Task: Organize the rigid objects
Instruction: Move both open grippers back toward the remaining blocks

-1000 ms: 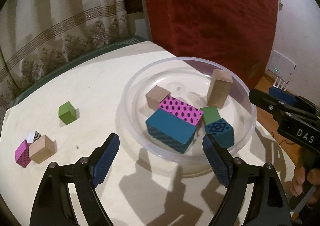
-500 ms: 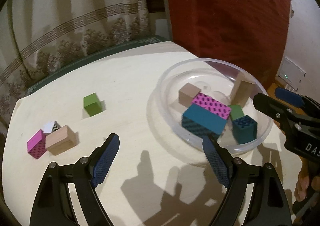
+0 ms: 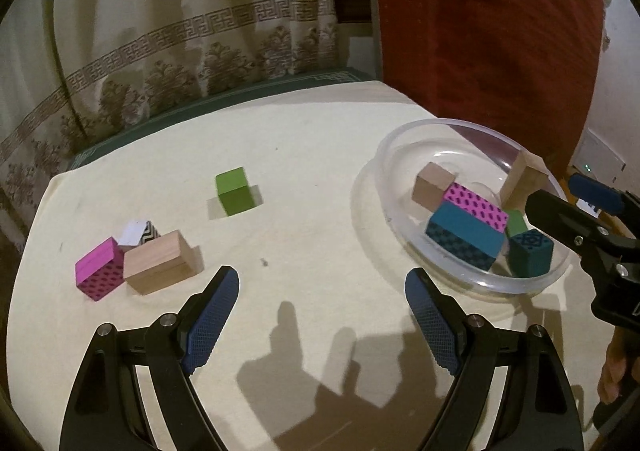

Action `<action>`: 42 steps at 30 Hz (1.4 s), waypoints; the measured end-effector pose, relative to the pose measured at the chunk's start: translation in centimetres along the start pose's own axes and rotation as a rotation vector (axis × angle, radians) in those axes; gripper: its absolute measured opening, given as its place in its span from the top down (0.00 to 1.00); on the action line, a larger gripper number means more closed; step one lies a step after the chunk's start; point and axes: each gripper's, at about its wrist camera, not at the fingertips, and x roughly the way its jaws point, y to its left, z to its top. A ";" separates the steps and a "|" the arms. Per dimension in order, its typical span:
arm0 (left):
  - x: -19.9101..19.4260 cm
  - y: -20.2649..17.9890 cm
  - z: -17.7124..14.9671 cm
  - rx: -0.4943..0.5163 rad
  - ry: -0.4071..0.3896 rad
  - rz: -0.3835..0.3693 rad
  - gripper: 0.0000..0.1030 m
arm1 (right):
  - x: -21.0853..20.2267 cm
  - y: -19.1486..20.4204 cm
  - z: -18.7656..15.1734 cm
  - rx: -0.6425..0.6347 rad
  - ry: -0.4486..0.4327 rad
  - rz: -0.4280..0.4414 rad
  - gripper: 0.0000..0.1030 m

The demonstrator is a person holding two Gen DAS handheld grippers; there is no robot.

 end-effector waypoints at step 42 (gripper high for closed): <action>0.9 10.8 -2.6 -0.197 0.035 0.148 0.16 | 4.2 9.5 0.3 -0.162 0.074 0.135 0.08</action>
